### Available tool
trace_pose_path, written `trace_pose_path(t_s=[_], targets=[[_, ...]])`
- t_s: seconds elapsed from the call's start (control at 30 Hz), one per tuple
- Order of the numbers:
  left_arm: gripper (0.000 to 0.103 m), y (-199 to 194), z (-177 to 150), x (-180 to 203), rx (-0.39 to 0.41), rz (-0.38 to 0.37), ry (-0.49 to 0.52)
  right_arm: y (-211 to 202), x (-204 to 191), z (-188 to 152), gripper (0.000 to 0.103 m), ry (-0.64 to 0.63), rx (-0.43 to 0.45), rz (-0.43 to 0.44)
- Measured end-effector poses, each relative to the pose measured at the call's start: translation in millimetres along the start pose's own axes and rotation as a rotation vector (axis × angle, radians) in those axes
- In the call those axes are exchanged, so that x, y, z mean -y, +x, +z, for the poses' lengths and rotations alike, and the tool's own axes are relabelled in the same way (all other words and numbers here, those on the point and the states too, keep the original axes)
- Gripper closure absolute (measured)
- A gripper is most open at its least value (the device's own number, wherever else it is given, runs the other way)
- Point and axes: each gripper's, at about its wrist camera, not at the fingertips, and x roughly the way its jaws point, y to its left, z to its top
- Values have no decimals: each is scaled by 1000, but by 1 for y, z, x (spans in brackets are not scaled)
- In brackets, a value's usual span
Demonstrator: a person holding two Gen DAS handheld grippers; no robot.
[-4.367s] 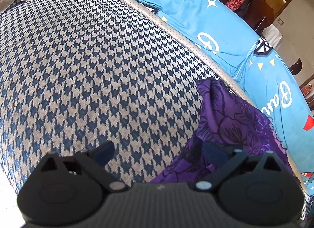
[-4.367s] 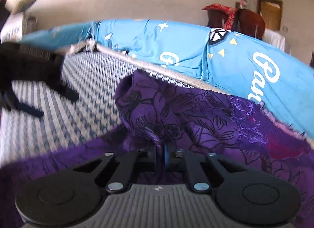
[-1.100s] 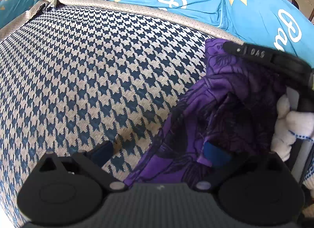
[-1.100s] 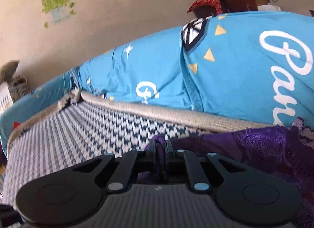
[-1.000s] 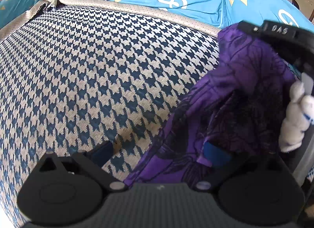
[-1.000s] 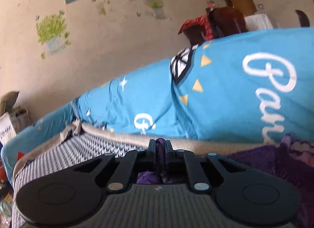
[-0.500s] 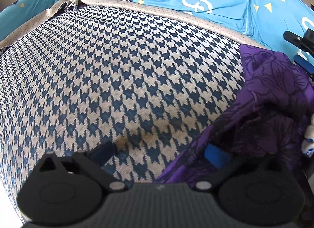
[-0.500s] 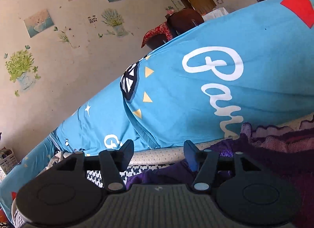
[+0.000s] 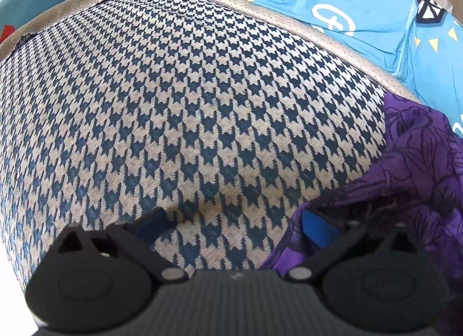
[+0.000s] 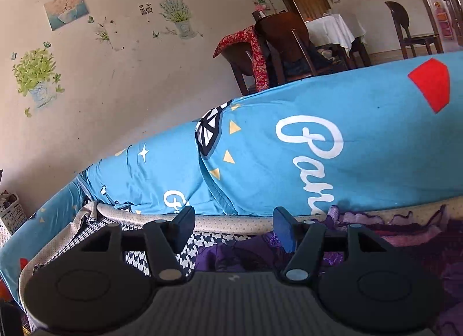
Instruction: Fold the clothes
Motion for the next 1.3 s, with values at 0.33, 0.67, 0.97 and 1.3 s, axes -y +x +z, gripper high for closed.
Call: trace_pose_path(t_s=[0.33, 0.67, 0.97, 1.3], targets=[[0, -12, 8, -24, 14, -10, -82, -73, -2, -23, 39, -56, -97, -102], [0, -27, -8, 2, -3, -94, -14, -119, -6, -61, 38, -189, -217, -204], [0, -33, -17, 24, 0, -128, 50, -133, 5, -78, 34, -312, -311, -233], [0, -33, -29, 43, -9, -136, 89, -136, 17, -96, 33, -362, -369, -241]])
